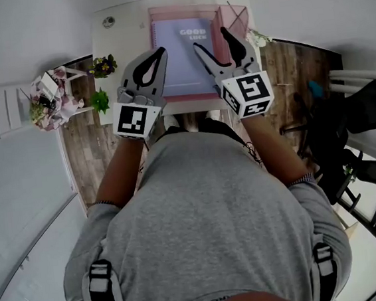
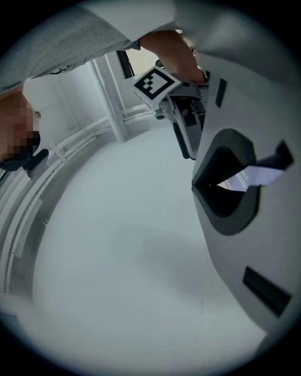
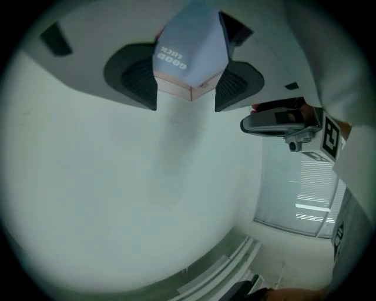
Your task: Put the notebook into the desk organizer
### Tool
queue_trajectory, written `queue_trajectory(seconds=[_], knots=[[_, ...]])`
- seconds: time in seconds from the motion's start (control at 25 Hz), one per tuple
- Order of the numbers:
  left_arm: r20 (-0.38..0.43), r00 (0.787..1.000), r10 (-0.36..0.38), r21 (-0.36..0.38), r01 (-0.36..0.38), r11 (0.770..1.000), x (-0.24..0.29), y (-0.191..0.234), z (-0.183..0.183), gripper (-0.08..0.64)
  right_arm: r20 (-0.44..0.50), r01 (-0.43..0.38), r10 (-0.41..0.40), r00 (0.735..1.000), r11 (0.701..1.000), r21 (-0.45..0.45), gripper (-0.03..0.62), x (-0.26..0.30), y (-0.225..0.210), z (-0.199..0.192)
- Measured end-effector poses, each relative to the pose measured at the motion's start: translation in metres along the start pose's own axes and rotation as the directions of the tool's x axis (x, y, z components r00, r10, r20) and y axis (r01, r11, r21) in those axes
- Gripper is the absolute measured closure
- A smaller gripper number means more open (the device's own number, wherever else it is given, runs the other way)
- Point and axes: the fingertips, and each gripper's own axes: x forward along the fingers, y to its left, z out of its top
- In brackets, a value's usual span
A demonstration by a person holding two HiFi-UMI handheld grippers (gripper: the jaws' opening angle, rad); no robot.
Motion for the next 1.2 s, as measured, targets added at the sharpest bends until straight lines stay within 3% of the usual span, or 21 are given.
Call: queue_trajectory(seconds=[0.2,0.44,0.72,0.96,1.2], knots=[[0.006,1.000,-0.021,0.009,0.021,1.000,0.002,-0.005,0.007,0.540,0.045,-0.077,0.079,0.996,0.996,-0.034,0.321,-0.017,0.009,0.011],[0.017,0.999,-0.031,0.020,0.031,0.999,0.000,-0.012,0.012,0.540,0.110,-0.111,0.115,0.987,0.993,-0.048,0.456,-0.035,0.014,0.019],[0.005,1.000,-0.024,0.025,0.024,0.999,-0.004,-0.014,0.012,0.540,0.128,-0.125,0.133,0.983,0.990,-0.066,0.490,-0.040,0.018,0.024],[0.015,1.000,-0.017,0.030,0.017,0.999,-0.006,-0.016,0.015,0.540,0.146,-0.136,0.146,0.978,0.988,-0.079,0.582,-0.043,0.017,0.025],[0.020,1.000,-0.007,0.041,0.006,0.999,-0.008,-0.015,0.019,0.541,0.166,-0.141,0.152,0.974,0.987,-0.076,0.588,-0.046,0.018,0.027]])
